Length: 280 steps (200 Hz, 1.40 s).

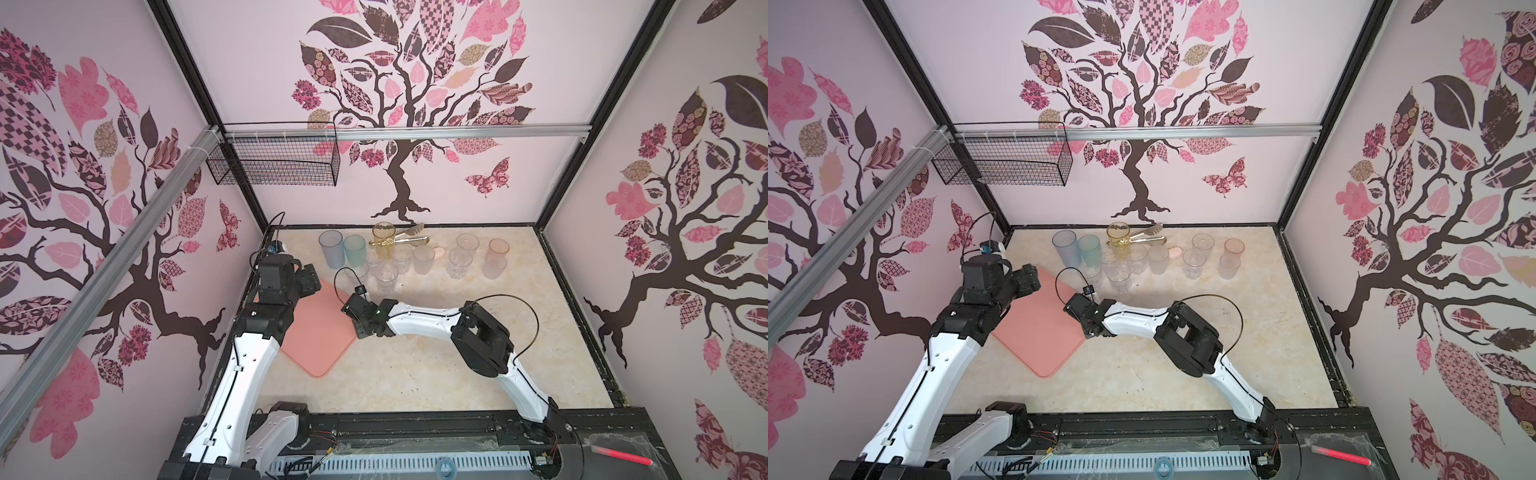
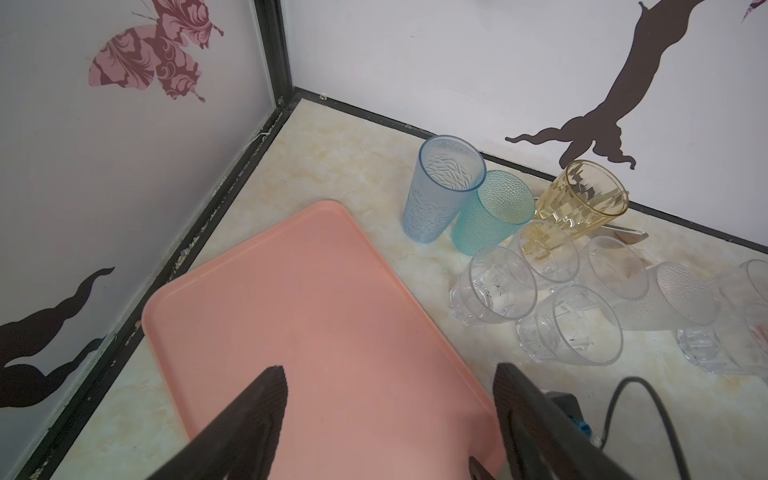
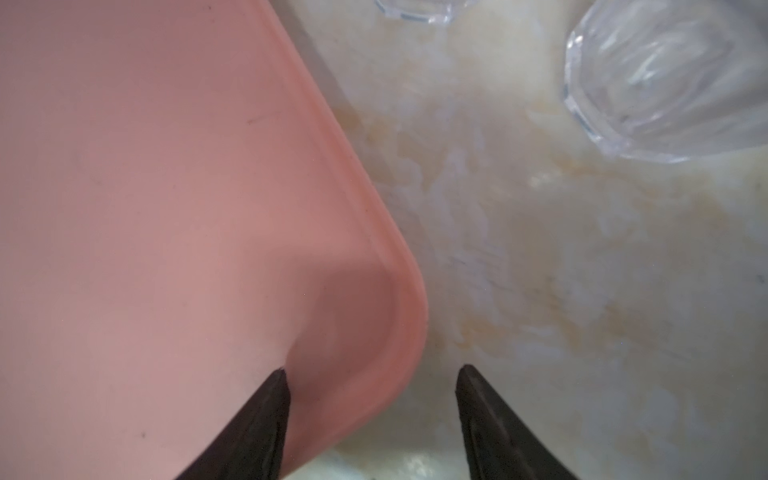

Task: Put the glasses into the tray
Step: 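Push the pink tray toward the table center with the right gripper while the left hovers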

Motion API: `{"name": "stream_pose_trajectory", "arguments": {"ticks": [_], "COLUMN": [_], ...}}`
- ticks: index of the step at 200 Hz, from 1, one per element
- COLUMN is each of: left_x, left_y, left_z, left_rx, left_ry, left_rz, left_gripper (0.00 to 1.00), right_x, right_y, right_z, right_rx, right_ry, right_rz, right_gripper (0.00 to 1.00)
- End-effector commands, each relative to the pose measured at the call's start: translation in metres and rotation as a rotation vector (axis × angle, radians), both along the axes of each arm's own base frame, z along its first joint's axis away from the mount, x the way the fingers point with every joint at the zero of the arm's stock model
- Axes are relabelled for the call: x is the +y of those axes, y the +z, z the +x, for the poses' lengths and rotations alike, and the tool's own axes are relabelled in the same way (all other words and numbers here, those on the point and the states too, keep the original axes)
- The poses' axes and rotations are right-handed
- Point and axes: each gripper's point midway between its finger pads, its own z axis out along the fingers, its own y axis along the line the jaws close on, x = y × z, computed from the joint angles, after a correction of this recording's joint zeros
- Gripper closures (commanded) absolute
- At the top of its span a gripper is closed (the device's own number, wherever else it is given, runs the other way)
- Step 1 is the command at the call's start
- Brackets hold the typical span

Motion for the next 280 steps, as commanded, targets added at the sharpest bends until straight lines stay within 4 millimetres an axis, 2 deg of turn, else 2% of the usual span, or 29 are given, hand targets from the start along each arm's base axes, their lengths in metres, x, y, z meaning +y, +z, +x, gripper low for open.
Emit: {"name": "stream_pose_trajectory", "arguments": {"ticks": [1,51,91,129,141,157,176,190,213,223,237,250,280], "left_x": [-0.001,-0.015,-0.016,-0.017,-0.021,-0.028,-0.031,-0.028,-0.014,-0.009,-0.004,-0.001,0.000], "left_y": [-0.003,-0.012,-0.022,-0.049,-0.059,-0.069,-0.079,-0.087,-0.091,-0.093,-0.095,-0.096,-0.106], "left_z": [0.000,0.003,0.001,-0.002,-0.003,-0.005,-0.008,-0.009,-0.009,-0.007,-0.002,0.003,0.008], "left_rx": [0.005,0.030,0.058,0.091,0.107,0.125,0.147,0.157,0.146,0.140,0.136,0.132,0.156], "left_ry": [-0.013,-0.065,-0.069,-0.055,-0.062,-0.082,-0.082,-0.056,0.040,0.070,0.100,0.120,0.123], "left_rz": [0.012,-0.041,-0.031,-0.068,-0.092,-0.118,-0.127,-0.131,-0.135,-0.152,-0.183,-0.194,-0.193], "left_gripper": [0.18,0.20,0.21,0.22,0.22,0.23,0.24,0.24,0.22,0.21,0.20,0.20,0.19], "right_x": [-0.032,-0.071,-0.117,-0.170,-0.180,-0.193,-0.214,-0.206,-0.173,-0.168,-0.173,-0.182,-0.178], "right_y": [0.003,0.010,0.007,0.011,0.014,0.026,0.041,0.052,0.073,0.076,0.070,0.060,0.039], "right_z": [-0.019,-0.036,-0.040,-0.031,-0.028,-0.021,-0.009,-0.014,-0.041,-0.052,-0.063,-0.071,-0.083], "right_rx": [-0.001,-0.039,-0.060,-0.054,-0.061,-0.090,-0.109,-0.087,0.048,0.114,0.189,0.225,0.295], "right_ry": [0.109,0.211,0.206,0.107,0.088,0.042,-0.090,-0.129,-0.189,-0.269,-0.387,-0.476,-0.491], "right_rz": [-0.128,-0.205,-0.352,-0.379,-0.375,-0.384,-0.377,-0.256,0.102,0.226,0.294,0.289,0.289], "right_gripper": [0.35,0.36,0.35,0.32,0.31,0.29,0.26,0.26,0.26,0.26,0.27,0.28,0.34]}}
